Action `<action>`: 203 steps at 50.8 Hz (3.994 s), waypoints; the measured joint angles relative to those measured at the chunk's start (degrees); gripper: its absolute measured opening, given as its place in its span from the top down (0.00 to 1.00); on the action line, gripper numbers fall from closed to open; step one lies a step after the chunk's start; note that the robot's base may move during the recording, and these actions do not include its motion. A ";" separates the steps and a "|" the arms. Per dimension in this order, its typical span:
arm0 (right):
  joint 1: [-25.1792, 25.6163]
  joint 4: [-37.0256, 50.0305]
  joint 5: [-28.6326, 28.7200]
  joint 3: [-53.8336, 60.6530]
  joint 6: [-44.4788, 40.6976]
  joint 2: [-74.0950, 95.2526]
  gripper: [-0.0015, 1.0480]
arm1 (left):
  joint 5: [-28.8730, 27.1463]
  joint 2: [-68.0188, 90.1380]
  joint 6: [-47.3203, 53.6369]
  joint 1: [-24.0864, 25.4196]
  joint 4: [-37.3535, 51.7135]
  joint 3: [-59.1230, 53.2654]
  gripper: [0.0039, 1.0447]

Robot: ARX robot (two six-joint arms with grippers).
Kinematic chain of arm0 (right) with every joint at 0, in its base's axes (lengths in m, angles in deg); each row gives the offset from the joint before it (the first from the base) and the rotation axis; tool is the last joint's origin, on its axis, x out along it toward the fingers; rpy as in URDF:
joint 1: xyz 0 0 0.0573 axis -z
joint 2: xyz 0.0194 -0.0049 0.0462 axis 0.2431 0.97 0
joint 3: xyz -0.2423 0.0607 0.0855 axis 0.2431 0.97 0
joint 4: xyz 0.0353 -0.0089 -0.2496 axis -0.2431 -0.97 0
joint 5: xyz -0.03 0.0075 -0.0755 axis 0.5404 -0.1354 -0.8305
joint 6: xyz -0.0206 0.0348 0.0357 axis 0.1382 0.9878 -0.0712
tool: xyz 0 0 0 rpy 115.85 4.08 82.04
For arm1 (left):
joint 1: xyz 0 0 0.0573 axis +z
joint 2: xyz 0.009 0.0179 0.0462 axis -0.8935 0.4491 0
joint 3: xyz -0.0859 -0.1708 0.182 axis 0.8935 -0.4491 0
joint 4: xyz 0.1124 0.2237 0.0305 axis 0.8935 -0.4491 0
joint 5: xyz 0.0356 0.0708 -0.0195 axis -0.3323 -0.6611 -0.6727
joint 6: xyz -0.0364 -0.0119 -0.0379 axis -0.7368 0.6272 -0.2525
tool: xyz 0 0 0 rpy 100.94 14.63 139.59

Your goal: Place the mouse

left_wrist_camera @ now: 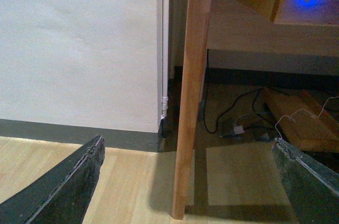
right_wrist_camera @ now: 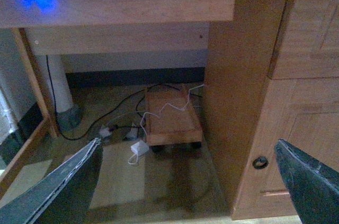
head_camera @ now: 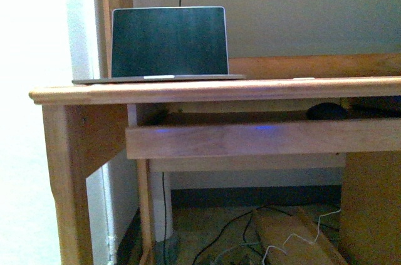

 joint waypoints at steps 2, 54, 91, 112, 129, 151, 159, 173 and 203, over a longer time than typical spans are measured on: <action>-0.02 0.00 0.00 0.00 0.02 0.00 0.07 | 0.00 0.00 0.00 0.00 0.00 0.00 0.07; 0.00 0.02 0.00 0.00 0.02 0.00 0.07 | 14.75 69.00 29.88 6.08 48.24 14.23 0.07; -0.02 0.02 0.00 0.00 0.02 0.00 0.07 | 27.47 112.93 75.12 -3.87 60.63 46.45 0.07; -0.02 0.02 0.00 0.00 0.02 0.00 0.07 | 29.51 125.07 78.90 -8.37 57.57 60.39 0.07; 0.00 0.02 0.00 0.00 0.02 0.00 0.07 | 26.88 127.32 79.60 -10.97 48.28 65.13 0.07; 0.00 0.02 0.00 0.00 0.02 0.00 0.07 | 35.91 100.52 47.54 -18.34 27.30 40.28 0.07; 0.00 0.02 0.00 0.00 0.02 0.00 0.07 | 37.53 94.68 33.51 -21.88 29.42 34.82 0.07; 0.00 0.02 0.00 0.00 0.02 0.00 0.07 | 28.24 87.12 5.01 -22.97 32.33 32.54 0.07; -0.02 0.02 -0.02 0.00 0.02 0.00 0.07 | -17.33 39.43 -2.89 -19.56 22.77 11.78 0.28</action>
